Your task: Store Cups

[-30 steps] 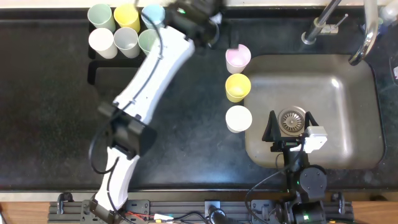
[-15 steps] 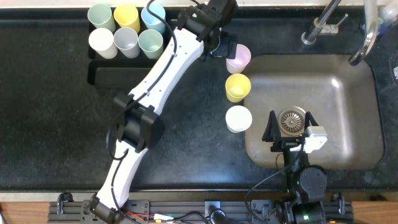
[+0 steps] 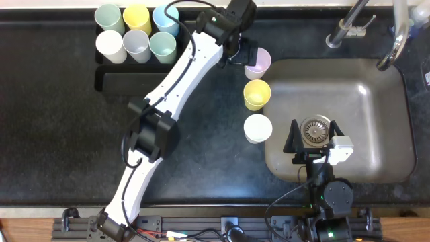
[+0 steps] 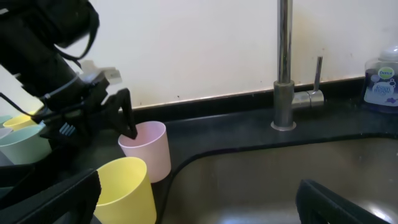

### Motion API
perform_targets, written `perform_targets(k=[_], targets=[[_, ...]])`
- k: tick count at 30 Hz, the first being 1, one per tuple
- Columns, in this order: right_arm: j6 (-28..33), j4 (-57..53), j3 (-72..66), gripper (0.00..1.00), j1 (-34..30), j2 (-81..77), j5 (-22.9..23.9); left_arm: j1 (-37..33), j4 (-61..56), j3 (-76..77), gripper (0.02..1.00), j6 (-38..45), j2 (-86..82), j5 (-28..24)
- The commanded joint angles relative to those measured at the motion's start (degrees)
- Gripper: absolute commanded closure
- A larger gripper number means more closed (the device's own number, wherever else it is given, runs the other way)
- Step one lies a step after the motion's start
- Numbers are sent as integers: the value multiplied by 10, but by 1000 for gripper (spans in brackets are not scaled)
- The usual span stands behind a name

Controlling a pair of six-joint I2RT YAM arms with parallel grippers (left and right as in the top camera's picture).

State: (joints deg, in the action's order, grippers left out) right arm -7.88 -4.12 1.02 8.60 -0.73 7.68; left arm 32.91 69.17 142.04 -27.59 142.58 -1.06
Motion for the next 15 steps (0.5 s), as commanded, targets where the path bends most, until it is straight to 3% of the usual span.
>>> perform_targets(k=[1,7,9,10,11,12,15], targets=[[-3,3,-7,3,-4,4,-4,0,-9,14,23,-12,17,-17],[-3,3,-7,5,-4,4,-4,-2,-22,25,49,-12,14,-18],[-3,3,-7,3,-4,4,-4,-4,-23,25,99,-12,11,-18],[-3,3,-7,3,-4,4,-4,-6,-22,25,220,-12,11,-18],[-3,3,-7,3,-4,4,-4,-6,-23,25,630,-12,11,-18],[-3,3,-7,5,-4,4,-4,-7,-22,25,945,-12,11,-18],[-3,3,-7,5,-4,4,-4,-7,-24,25,985,-12,11,-18]])
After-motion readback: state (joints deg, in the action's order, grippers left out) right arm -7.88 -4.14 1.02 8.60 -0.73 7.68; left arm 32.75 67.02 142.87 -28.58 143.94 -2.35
